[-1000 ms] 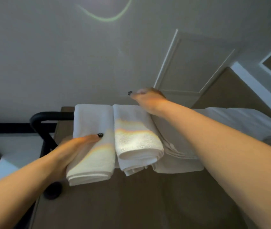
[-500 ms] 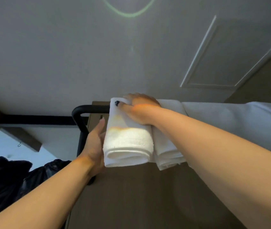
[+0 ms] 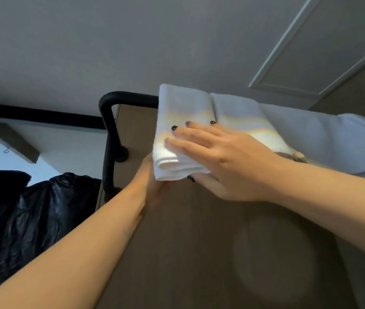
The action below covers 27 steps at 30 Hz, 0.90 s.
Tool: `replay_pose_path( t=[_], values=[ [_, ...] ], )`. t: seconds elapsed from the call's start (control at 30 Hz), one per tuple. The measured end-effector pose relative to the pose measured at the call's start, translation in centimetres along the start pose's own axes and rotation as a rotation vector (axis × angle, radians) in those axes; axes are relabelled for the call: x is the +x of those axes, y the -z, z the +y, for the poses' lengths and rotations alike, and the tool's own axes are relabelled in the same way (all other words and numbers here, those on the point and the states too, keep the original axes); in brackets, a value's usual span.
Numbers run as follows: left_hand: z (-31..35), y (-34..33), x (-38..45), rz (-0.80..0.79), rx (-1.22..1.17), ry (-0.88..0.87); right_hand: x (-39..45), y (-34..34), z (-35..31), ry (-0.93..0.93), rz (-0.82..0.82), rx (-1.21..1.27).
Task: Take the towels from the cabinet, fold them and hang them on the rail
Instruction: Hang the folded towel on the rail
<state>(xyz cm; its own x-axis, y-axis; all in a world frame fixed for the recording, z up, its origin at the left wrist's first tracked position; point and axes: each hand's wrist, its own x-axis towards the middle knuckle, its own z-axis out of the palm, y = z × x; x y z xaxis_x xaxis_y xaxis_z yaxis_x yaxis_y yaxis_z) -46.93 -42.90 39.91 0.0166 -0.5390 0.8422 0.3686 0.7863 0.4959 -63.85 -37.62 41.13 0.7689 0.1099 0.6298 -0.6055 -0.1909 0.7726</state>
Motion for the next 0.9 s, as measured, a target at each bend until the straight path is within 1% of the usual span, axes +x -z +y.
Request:
replay_pose_path(
  t=[0.03, 0.1, 0.13, 0.2, 0.23, 0.3, 0.4, 0.47, 0.53, 0.57, 0.6, 0.63, 0.67, 0.7, 0.73, 0.77, 0.8, 0.83, 0.87, 0.9],
  values=[
    [-0.2, -0.1, 0.0, -0.007, -0.035, -0.015, 0.3, 0.3, 0.1, 0.007, 0.073, 0.021],
    [-0.1, -0.8, -0.9, -0.139, -0.137, -0.048, 1.1, 1.1, 0.4, -0.014, 0.188, 0.071],
    [-0.1, -1.1, -1.4, -0.164, -0.197, -0.045, 1.6, 1.6, 0.6, -0.045, 0.231, 0.084],
    [-0.1, -1.1, -1.9, -0.136, -0.299, -0.02, 2.4, 2.4, 1.5, -0.12, 0.261, 0.123],
    [-0.2, -0.9, -2.0, -0.105, -0.307, -0.007, 2.7, 2.7, 2.0, -0.149, 0.251, 0.16],
    [-0.2, -0.6, -2.5, -0.094, -0.286, 0.021, 2.7, 2.6, 2.6, -0.15, 0.226, 0.193],
    [0.3, 0.1, -2.5, -0.039, -0.174, 0.043, 1.5, 1.4, 2.0, -0.098, 0.191, 0.086],
    [1.2, 0.6, -2.2, -0.053, -0.098, 0.051, 0.4, 0.2, 1.2, -0.055, 0.155, 0.039],
    [2.0, 0.9, -2.1, -0.101, -0.061, 0.065, -0.3, -0.1, 0.4, -0.112, -0.021, 0.139],
    [2.3, 1.0, -2.0, -0.121, -0.028, 0.063, -0.5, 0.1, -0.1, -0.182, -0.116, 0.25],
    [2.5, 0.9, -1.9, -0.118, 0.021, 0.062, -0.5, 0.4, -0.4, -0.269, -0.165, 0.394],
    [2.6, 0.8, -1.7, -0.105, 0.066, 0.066, -0.1, 0.8, -0.3, -0.357, -0.144, 0.561],
    [2.6, 0.8, -1.5, -0.077, 0.101, 0.072, 0.6, 1.4, 0.1, -0.43, -0.041, 0.712],
    [2.4, 0.7, -1.2, -0.05, 0.115, 0.073, 1.5, 2.0, 0.8, -0.504, 0.102, 0.815],
    [2.2, 0.7, -1.0, -0.03, 0.118, 0.073, 2.6, 2.6, 1.7, -0.576, 0.237, 0.859],
    [2.0, 0.8, -0.8, -0.023, 0.118, 0.073, 4.0, 2.9, 2.7, -0.627, 0.341, 0.821],
    [1.8, 0.9, -0.6, -0.02, 0.128, 0.066, 5.6, 3.4, 3.6, -0.667, 0.404, 0.728],
    [1.6, 1.1, -0.5, -0.015, 0.139, 0.063, 7.4, 3.5, 4.4, -0.707, 0.403, 0.615],
    [1.5, 1.3, -0.4, -0.007, 0.157, 0.057, 9.3, 3.7, 5.0, -0.739, 0.358, 0.517],
    [1.3, 1.4, -0.4, 0.006, 0.185, 0.05, 11.2, 3.6, 5.4, -0.763, 0.28, 0.476]
  ],
)
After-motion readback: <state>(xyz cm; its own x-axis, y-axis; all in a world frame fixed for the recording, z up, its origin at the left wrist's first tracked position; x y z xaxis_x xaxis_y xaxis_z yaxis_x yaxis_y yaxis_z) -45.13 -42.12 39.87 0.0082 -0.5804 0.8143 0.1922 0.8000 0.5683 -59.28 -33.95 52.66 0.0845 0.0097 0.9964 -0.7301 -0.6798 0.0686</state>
